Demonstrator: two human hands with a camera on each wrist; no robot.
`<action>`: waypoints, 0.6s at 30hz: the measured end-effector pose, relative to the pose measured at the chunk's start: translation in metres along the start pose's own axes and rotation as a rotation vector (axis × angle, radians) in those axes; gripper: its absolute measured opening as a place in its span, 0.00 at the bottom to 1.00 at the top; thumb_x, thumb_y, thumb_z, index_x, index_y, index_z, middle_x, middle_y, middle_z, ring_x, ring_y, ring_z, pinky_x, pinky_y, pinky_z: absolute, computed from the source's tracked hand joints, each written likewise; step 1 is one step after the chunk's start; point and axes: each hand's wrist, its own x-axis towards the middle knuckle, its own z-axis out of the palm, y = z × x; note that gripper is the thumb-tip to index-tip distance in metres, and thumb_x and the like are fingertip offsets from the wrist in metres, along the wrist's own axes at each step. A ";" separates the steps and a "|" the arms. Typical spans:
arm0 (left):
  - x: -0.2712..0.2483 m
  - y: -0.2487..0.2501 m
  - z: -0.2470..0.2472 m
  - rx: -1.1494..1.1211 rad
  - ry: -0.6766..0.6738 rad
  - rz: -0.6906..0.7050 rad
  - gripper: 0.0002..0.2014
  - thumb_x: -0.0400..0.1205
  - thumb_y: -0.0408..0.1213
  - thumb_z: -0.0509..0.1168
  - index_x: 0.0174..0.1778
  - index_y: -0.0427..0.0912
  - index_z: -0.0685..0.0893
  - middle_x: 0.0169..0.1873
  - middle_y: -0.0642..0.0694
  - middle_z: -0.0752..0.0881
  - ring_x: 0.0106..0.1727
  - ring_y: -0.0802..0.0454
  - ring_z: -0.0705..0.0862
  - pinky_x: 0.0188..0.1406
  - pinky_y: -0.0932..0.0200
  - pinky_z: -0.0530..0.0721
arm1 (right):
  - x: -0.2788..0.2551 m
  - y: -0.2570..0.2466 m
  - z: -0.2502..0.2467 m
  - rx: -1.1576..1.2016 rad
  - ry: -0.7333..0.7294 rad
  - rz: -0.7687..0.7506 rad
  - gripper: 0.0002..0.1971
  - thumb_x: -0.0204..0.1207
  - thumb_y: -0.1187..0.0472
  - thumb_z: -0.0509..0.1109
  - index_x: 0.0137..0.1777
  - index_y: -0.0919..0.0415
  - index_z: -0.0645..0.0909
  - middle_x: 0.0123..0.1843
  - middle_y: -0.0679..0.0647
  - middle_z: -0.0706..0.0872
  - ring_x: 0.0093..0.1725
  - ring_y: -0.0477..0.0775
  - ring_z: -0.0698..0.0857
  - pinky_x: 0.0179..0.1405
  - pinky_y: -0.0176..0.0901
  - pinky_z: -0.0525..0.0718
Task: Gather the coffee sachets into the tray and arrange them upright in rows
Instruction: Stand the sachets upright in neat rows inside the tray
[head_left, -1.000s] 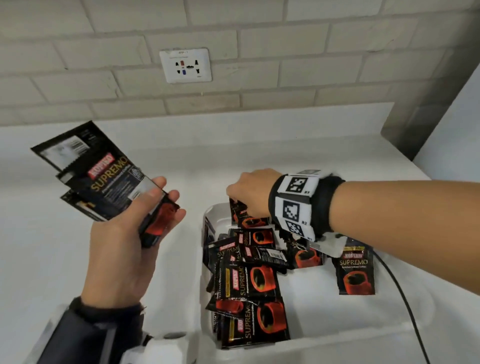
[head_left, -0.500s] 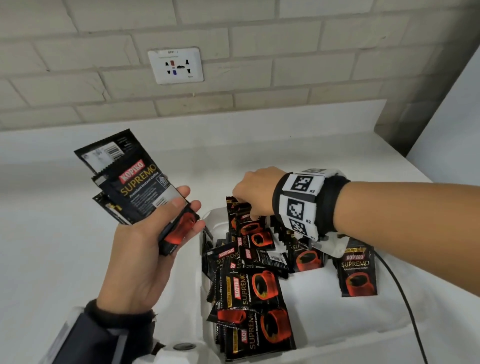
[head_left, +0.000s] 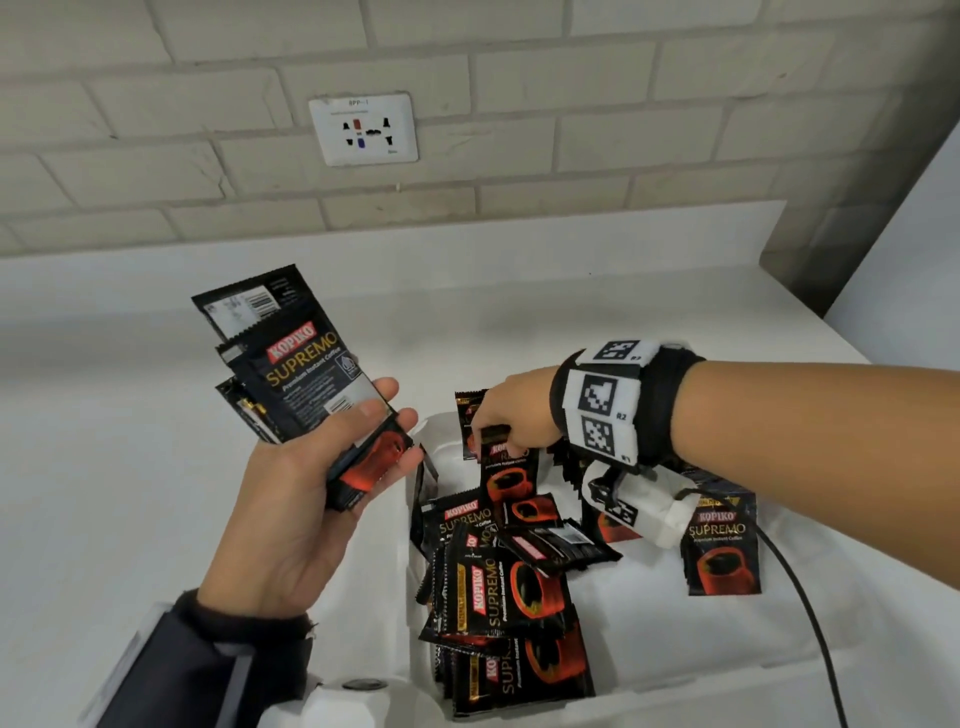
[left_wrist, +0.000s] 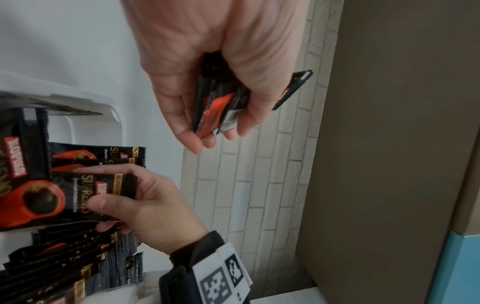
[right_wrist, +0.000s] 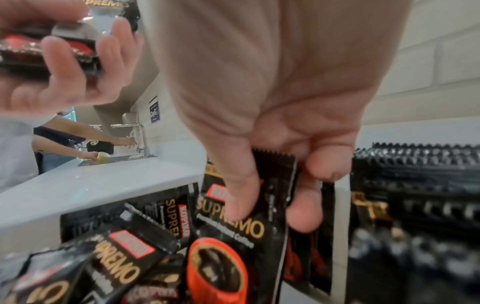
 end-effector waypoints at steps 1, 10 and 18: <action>0.000 0.000 0.000 -0.004 -0.007 -0.008 0.07 0.64 0.31 0.67 0.32 0.43 0.90 0.35 0.48 0.90 0.37 0.51 0.90 0.33 0.56 0.89 | 0.000 0.001 0.000 0.000 0.030 0.024 0.21 0.80 0.63 0.63 0.74 0.60 0.69 0.69 0.56 0.76 0.66 0.57 0.76 0.48 0.40 0.71; 0.001 -0.005 0.006 -0.095 -0.014 -0.181 0.18 0.61 0.43 0.68 0.45 0.42 0.86 0.38 0.45 0.91 0.35 0.49 0.90 0.24 0.57 0.87 | -0.006 0.008 -0.002 -0.035 0.224 0.114 0.17 0.74 0.57 0.71 0.61 0.61 0.78 0.58 0.58 0.79 0.48 0.57 0.81 0.33 0.41 0.74; 0.000 -0.014 0.013 -0.136 -0.083 -0.314 0.16 0.68 0.43 0.62 0.40 0.38 0.89 0.41 0.38 0.90 0.34 0.45 0.89 0.23 0.56 0.87 | -0.021 0.016 -0.010 -0.067 0.303 0.128 0.20 0.74 0.53 0.72 0.64 0.57 0.77 0.58 0.54 0.81 0.54 0.56 0.82 0.38 0.42 0.75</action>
